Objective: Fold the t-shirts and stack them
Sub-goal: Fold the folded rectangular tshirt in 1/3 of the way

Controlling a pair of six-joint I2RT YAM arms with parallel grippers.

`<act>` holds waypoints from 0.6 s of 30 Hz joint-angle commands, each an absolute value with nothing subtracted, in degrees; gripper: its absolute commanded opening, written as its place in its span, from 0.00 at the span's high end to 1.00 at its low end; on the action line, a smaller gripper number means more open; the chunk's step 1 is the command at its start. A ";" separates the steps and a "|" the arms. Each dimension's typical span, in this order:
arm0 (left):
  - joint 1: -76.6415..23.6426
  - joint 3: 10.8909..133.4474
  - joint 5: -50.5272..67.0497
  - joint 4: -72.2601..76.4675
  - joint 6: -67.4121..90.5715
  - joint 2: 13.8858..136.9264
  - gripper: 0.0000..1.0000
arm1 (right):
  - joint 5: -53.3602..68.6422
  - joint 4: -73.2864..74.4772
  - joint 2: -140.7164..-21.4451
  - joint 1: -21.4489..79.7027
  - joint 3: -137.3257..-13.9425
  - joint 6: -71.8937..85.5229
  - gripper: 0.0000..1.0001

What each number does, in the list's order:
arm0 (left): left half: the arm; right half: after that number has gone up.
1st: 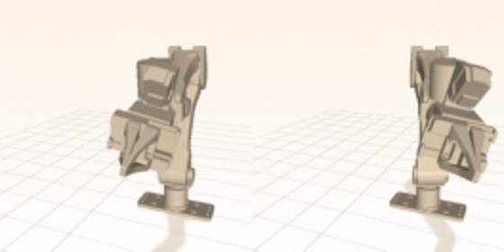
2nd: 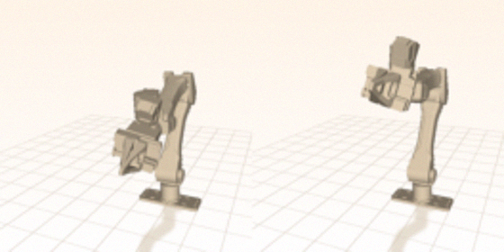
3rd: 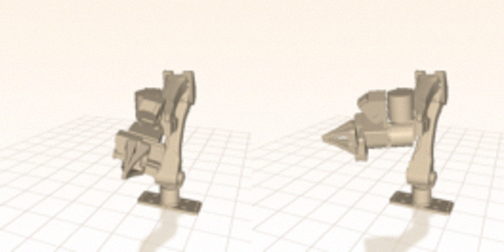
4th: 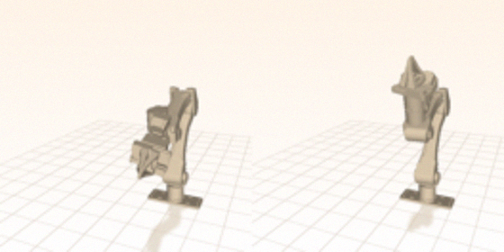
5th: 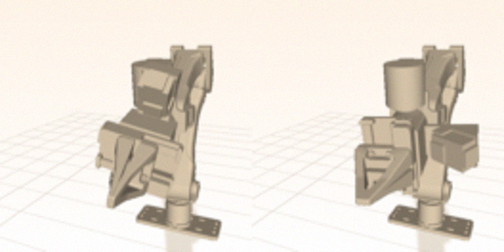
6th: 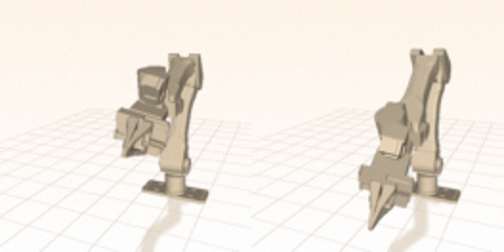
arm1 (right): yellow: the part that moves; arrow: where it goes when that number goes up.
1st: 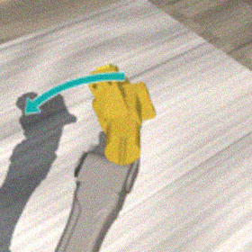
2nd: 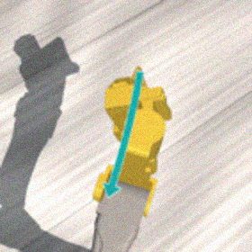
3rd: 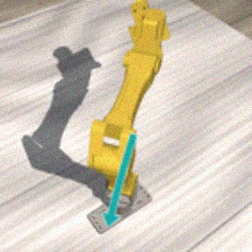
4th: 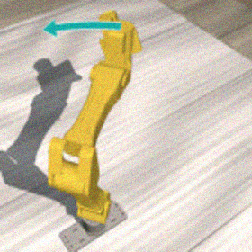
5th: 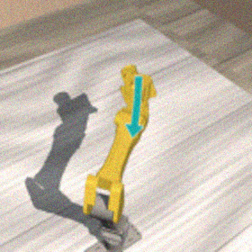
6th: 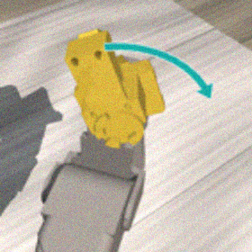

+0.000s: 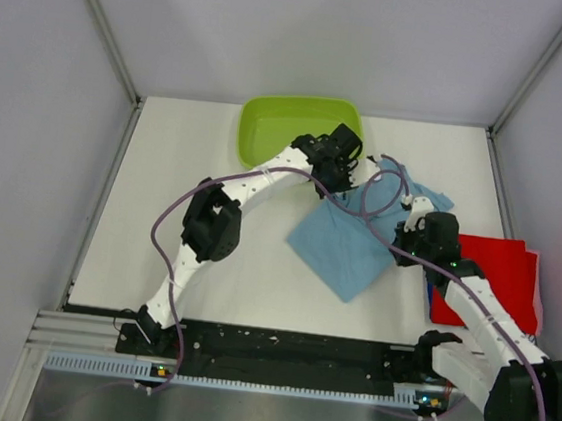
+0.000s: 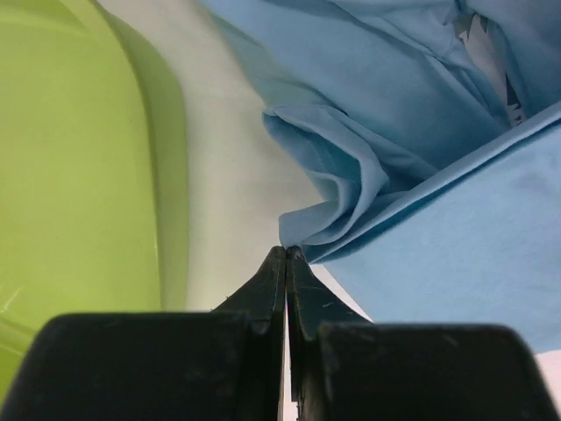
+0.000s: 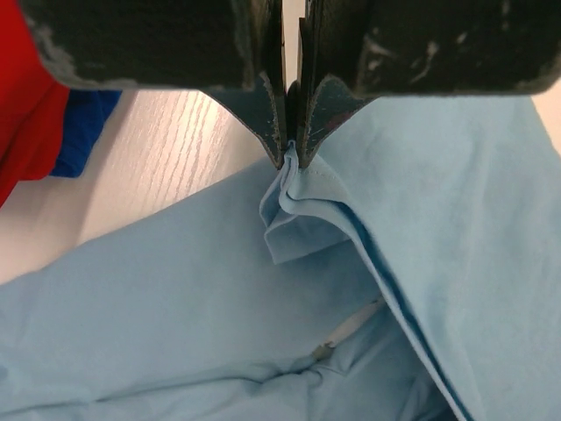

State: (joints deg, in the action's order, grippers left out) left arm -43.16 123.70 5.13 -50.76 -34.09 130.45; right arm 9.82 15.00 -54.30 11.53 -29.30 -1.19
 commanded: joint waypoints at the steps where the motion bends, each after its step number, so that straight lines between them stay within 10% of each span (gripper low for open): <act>1: -44.21 125.43 2.11 -49.32 -33.31 130.52 1.00 | 7.92 14.50 -58.70 9.93 -33.31 -0.35 1.00; 13: -45.61 121.02 0.53 -44.04 -35.69 131.04 1.00 | 7.56 14.94 -63.36 7.47 -34.89 -0.44 1.00; 18: -45.61 124.09 -6.85 -39.74 -32.35 130.87 0.63 | 2.48 12.15 -66.61 7.12 -35.60 1.93 0.95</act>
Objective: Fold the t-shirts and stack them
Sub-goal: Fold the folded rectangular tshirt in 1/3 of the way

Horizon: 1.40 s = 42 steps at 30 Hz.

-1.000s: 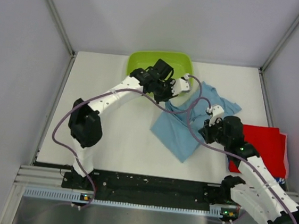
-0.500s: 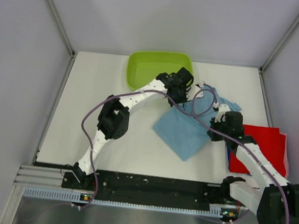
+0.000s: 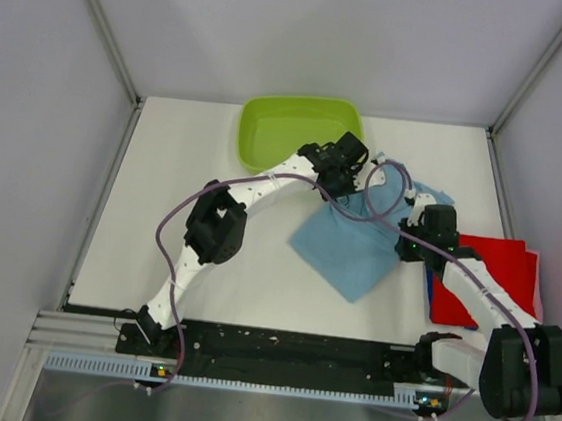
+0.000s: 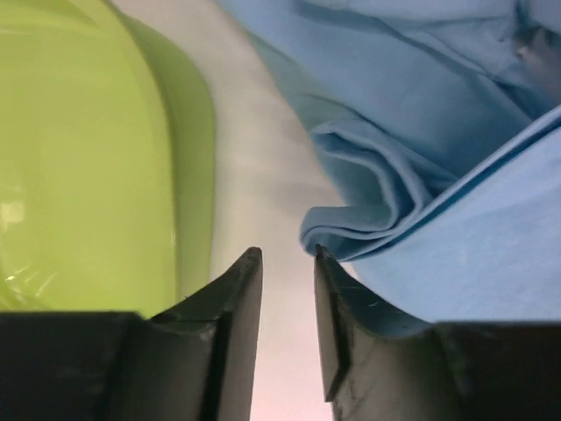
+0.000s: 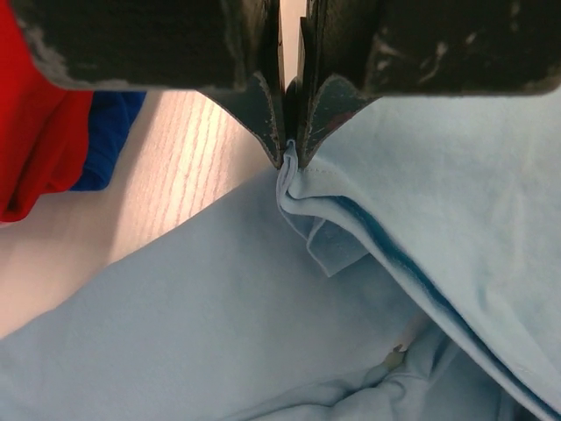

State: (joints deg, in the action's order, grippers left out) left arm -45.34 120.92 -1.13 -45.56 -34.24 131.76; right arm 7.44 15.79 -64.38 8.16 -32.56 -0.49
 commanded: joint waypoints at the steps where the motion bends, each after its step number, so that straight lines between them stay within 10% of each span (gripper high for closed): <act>1: -45.53 125.32 -7.81 -38.94 -31.82 130.52 0.58 | 1.50 10.91 -67.49 6.68 -35.60 2.46 0.94; 12: -45.53 126.49 -3.44 -41.21 -31.03 122.80 0.39 | 4.88 4.22 -68.65 1.49 -40.86 1.60 0.65; 20: -45.35 95.95 9.29 -39.21 -32.16 103.91 0.57 | 29.50 2.02 -68.63 1.84 -42.88 4.04 0.41; 31: -45.53 75.59 13.01 -27.60 -39.55 101.42 0.50 | 35.94 -14.05 -87.17 10.28 -46.76 7.03 0.21; 37: -47.19 71.20 12.40 -27.60 -43.06 103.54 0.48 | 30.07 -15.38 -94.39 10.37 -48.60 13.00 0.34; 42: -50.36 67.94 10.72 -28.91 -43.25 103.36 0.48 | 29.88 -16.17 -97.56 10.37 -50.01 16.70 0.79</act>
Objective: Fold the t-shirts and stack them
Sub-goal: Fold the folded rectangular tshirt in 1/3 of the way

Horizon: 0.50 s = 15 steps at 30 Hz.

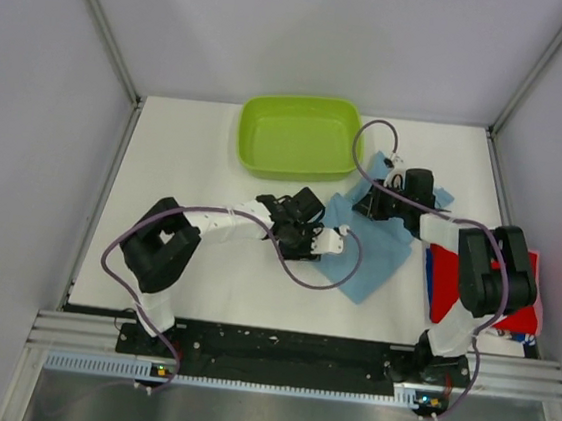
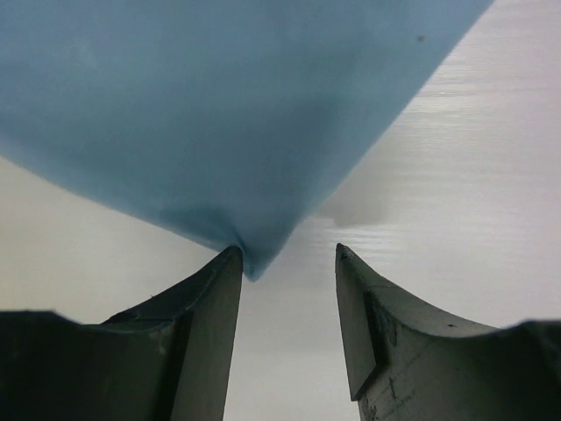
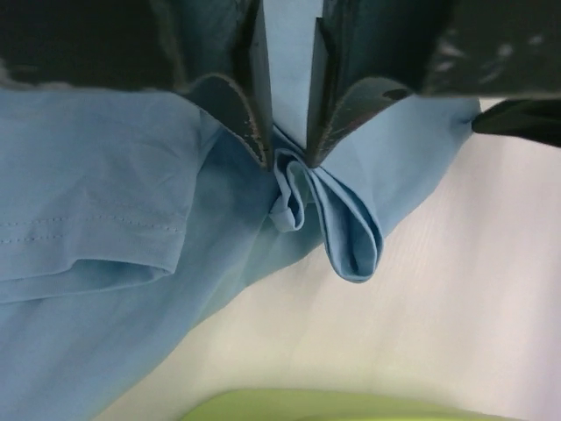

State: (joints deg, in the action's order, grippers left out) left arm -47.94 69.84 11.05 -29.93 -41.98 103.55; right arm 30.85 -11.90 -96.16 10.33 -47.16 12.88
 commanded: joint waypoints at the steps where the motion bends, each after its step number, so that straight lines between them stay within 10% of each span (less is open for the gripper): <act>1: -50.71 67.33 10.55 -29.35 -42.81 103.19 0.48 | 29.97 -16.26 -97.73 10.37 -50.01 16.70 0.84; 10: -52.64 64.78 9.76 -33.48 -41.83 101.70 0.48 | 26.55 -11.26 -99.84 9.76 -54.22 15.12 0.96; 15: -52.65 66.18 11.78 -35.77 -46.05 94.58 0.48 | 24.44 -6.33 -93.98 8.96 -55.55 14.15 0.80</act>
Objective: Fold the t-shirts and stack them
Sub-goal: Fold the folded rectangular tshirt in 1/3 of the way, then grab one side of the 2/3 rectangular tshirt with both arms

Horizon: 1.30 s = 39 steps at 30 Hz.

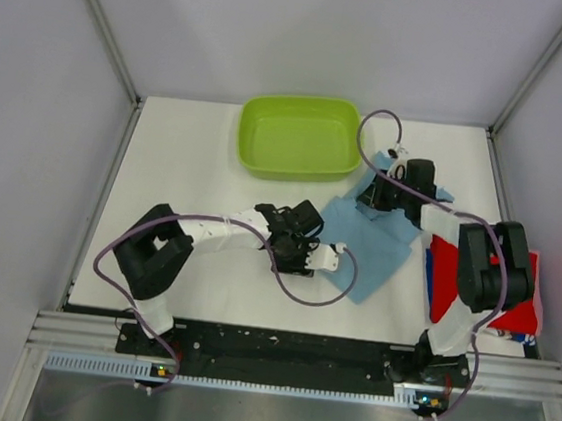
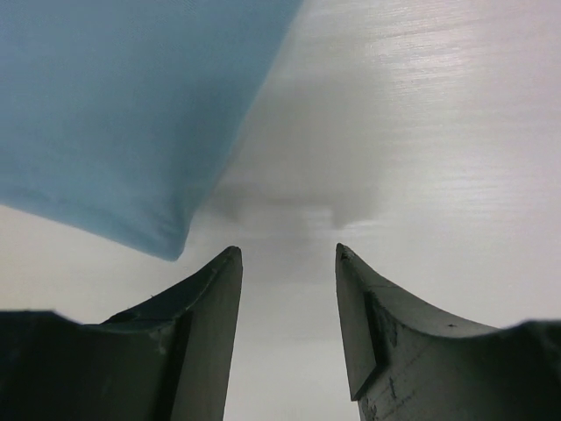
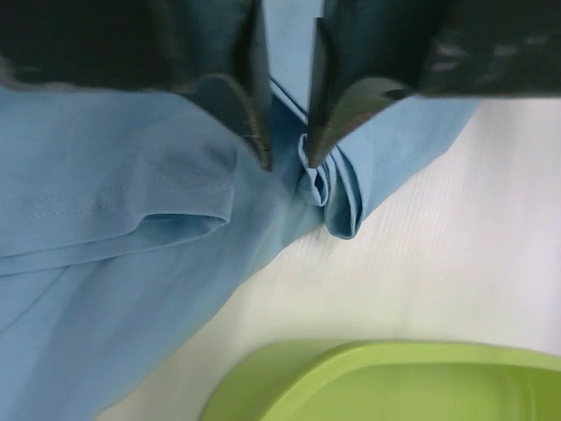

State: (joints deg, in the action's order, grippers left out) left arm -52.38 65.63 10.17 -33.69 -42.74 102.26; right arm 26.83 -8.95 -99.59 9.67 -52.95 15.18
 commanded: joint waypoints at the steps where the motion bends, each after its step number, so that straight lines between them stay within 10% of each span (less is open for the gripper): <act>1: -52.04 67.49 11.69 -35.77 -46.58 94.22 0.48 | 24.26 -6.85 -89.95 8.96 -54.59 14.15 0.70; 4: -49.84 67.86 10.64 -32.54 -48.60 94.92 0.47 | 24.00 -6.42 -80.28 8.96 -51.95 11.70 0.50; 10: -48.87 66.97 15.55 -29.36 -58.87 98.42 0.22 | 28.03 1.57 -64.62 8.96 -49.75 3.26 0.40; 16: -49.57 67.07 10.21 -23.84 -59.94 104.59 0.25 | 34.71 6.31 -51.61 9.05 -48.34 0.45 0.34; 19: -49.75 64.87 8.44 -20.49 -59.59 103.80 0.37 | 35.42 12.89 -46.60 9.23 -47.81 -5.16 0.33; 24: -50.01 60.56 7.47 -19.07 -59.07 101.35 1.00 | 29.91 28.63 -41.05 13.52 -45.97 -21.94 0.33; 39: -53.96 54.14 22.32 -32.43 -44.47 88.15 1.00 | 20.32 50.11 -35.23 47.34 -32.27 -50.09 0.36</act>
